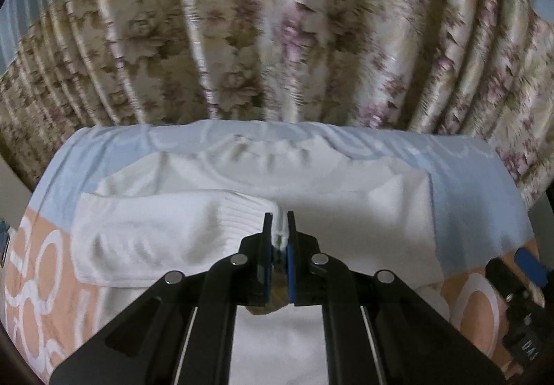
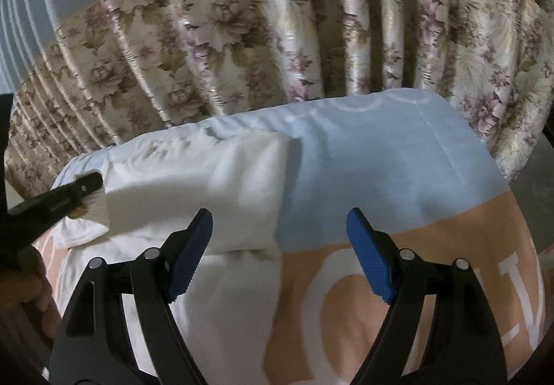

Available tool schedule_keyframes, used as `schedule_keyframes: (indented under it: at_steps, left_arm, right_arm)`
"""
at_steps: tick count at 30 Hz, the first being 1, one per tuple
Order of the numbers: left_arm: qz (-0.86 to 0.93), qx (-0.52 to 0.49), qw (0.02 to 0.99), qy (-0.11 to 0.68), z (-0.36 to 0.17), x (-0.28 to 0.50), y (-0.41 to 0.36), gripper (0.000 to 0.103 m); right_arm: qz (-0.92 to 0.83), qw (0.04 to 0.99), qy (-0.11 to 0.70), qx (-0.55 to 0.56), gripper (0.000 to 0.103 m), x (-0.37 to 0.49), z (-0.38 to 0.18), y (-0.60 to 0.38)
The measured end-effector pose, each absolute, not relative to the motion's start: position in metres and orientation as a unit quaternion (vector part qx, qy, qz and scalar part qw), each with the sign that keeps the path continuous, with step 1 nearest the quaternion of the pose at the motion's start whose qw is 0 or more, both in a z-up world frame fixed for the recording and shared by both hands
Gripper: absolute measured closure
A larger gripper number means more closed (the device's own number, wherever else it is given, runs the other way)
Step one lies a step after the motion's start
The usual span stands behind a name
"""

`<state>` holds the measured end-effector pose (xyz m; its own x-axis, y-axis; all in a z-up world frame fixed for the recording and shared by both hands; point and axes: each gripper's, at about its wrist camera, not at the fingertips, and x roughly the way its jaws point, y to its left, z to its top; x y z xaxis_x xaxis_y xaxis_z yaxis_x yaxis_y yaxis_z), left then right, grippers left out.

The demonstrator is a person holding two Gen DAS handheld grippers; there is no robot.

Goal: Fold small clothes
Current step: 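Fold the held sleeve across the sweater body with the left gripper, then open, then grasp the folded sleeve cuff with the right gripper to adjust it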

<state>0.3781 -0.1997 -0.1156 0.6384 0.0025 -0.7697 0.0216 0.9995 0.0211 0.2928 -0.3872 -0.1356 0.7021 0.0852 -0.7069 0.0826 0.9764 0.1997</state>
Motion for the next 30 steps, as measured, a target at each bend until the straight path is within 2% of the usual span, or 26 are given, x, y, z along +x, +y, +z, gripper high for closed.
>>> schedule_keyframes:
  at_steps: [7,9,10,11,13,18,23,30]
  left_arm:
    - [-0.055,0.021,0.896,0.441,-0.151,0.384,-0.243,0.096]
    - [-0.062,0.024,0.891,0.448,-0.160,0.388,-0.246,0.087]
    - [-0.066,0.023,0.889,0.452,-0.163,0.389,-0.247,0.073]
    - [-0.064,0.026,0.889,0.453,-0.165,0.390,-0.245,0.048]
    - [-0.061,0.030,0.897,0.438,-0.161,0.389,-0.238,0.031]
    - [-0.050,0.047,0.906,0.417,-0.149,0.386,-0.204,0.031]
    - [-0.024,0.047,0.912,0.406,-0.142,0.379,-0.142,0.026]
    - [0.033,0.036,0.910,0.412,-0.153,0.381,-0.049,0.026]
  right_arm:
    - [-0.039,0.910,0.399,0.108,0.023,0.298,-0.147,-0.430]
    - [-0.045,0.909,0.402,0.105,0.023,0.300,-0.150,-0.434]
    - [-0.046,0.908,0.404,0.104,0.023,0.301,-0.151,-0.435]
    - [-0.045,0.907,0.405,0.104,0.023,0.302,-0.152,-0.434]
    - [-0.044,0.908,0.404,0.103,0.023,0.302,-0.150,-0.429]
    - [-0.029,0.911,0.400,0.094,0.023,0.310,-0.145,-0.404]
    - [0.008,0.912,0.400,0.085,0.023,0.329,-0.143,-0.358]
    - [0.029,0.905,0.421,0.056,0.024,0.355,-0.163,-0.296]
